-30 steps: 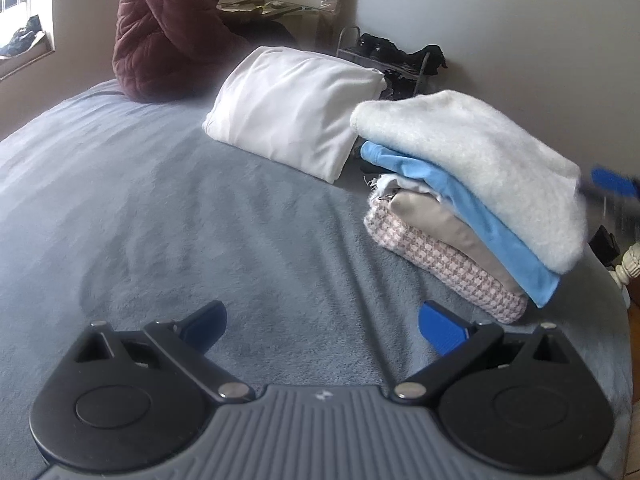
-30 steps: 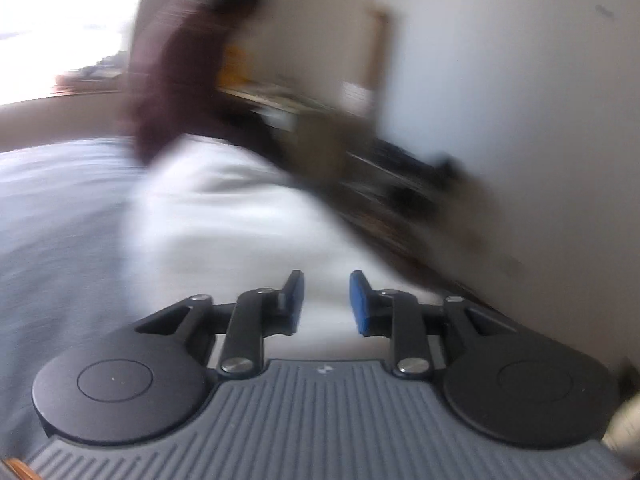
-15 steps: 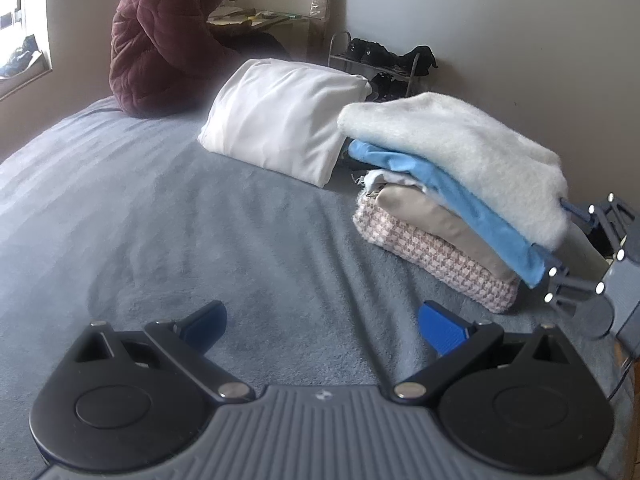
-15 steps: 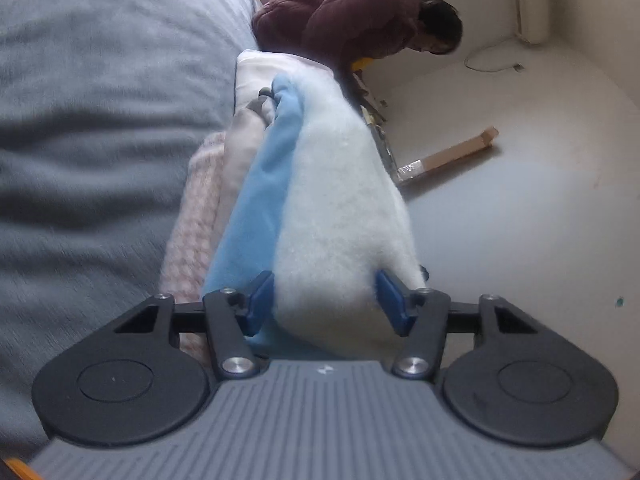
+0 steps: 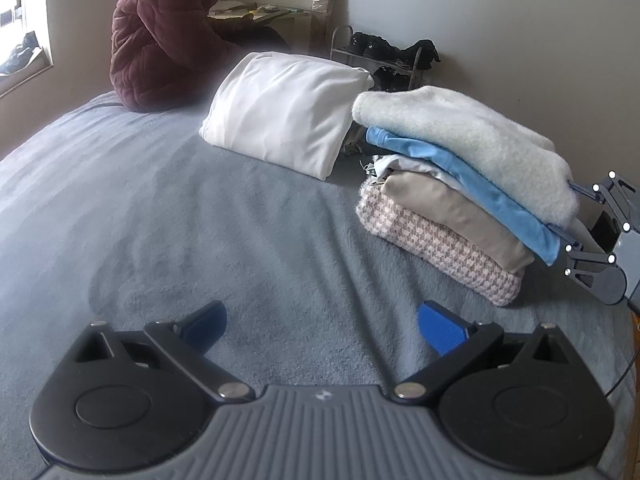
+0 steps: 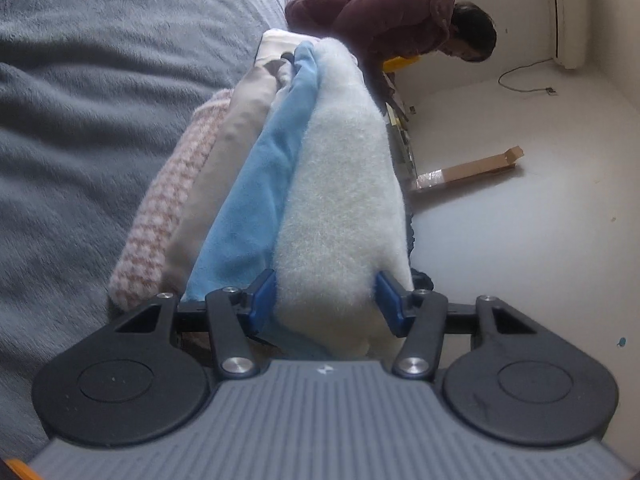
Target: Fold clothes
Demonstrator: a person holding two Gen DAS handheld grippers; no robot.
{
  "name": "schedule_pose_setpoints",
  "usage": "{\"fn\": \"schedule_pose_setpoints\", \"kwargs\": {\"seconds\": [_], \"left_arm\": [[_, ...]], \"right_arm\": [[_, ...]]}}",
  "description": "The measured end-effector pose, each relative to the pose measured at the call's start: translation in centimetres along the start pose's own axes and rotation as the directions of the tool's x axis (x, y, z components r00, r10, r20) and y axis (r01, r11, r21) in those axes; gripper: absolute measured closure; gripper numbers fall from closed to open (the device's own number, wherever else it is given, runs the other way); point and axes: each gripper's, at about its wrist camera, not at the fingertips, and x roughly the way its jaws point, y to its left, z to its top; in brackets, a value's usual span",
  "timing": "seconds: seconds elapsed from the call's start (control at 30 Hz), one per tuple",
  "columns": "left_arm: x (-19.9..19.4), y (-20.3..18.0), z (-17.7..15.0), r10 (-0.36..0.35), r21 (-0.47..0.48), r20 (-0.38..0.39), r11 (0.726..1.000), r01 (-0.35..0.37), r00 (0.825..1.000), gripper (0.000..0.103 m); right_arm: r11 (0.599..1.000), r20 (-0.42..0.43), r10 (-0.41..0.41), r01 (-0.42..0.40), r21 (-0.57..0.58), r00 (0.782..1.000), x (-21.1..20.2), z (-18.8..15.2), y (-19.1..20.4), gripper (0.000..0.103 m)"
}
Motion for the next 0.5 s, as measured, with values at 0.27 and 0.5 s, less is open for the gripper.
{"fn": "schedule_pose_setpoints", "kwargs": {"seconds": [0.27, 0.5], "left_arm": [[0.1, -0.3, 0.1, -0.004, 0.011, 0.001, 1.0, 0.004, 1.0, 0.0], [-0.7, -1.0, 0.3, -0.017, 0.027, 0.019, 0.999, 0.017, 1.0, 0.0]], "right_arm": [[0.995, 0.0, 0.007, -0.007, 0.099, 1.0, 0.4, 0.2, 1.6, 0.05], [0.85, 0.022, 0.064, -0.066, 0.523, 0.998, -5.0, 1.5, -1.5, 0.048]]}}
